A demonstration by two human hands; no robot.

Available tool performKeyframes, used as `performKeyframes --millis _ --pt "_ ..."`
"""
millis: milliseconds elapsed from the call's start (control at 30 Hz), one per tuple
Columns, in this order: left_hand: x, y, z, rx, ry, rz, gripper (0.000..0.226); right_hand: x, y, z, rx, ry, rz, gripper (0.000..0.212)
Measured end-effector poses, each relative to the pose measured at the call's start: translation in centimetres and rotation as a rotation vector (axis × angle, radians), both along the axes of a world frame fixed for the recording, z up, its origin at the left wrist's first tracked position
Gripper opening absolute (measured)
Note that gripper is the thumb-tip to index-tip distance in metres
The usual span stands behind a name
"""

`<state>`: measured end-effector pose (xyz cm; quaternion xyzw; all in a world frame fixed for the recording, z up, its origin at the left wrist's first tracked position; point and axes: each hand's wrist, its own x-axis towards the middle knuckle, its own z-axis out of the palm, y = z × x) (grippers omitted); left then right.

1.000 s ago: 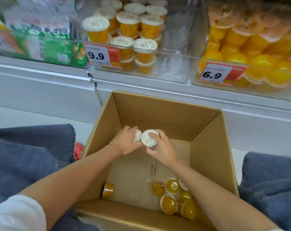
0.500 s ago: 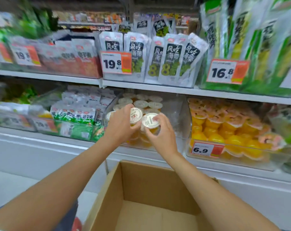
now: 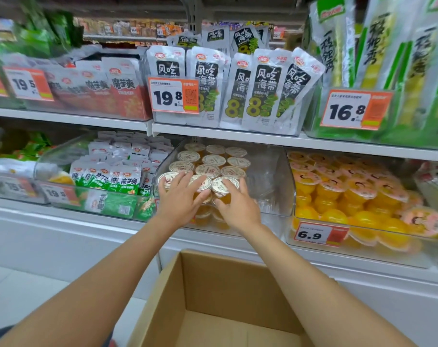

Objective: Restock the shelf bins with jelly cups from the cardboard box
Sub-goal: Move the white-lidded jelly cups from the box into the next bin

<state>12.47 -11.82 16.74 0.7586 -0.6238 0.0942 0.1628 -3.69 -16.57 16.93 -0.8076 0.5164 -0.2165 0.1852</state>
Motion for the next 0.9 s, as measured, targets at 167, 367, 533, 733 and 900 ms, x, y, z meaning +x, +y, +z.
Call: performKeyframes --millis 167,367,533,733,900 --pt "-0.2 0.4 0.4 -0.015 -0.013 0.018 0.057 -0.8 0.3 0.6 0.043 -0.214 0.022 0.065" --pt "-3.0 2.8 0.1 -0.389 -0.125 -0.079 0.012 -2.4 3.3 -0.2 -0.262 -0.412 -0.024 0.019" --pt "-5.6 6.4 -4.9 -0.062 0.187 -0.169 0.007 -4.1 6.2 -5.0 -0.123 -0.261 0.069 0.012" --pt "-6.2 10.2 -15.7 0.503 0.307 -0.138 0.008 -7.0 9.9 -15.3 0.211 0.034 0.170 0.021" --pt "-5.8 12.5 -23.8 0.926 0.315 -0.052 0.008 -9.0 12.6 -24.7 0.498 0.281 0.231 0.026"
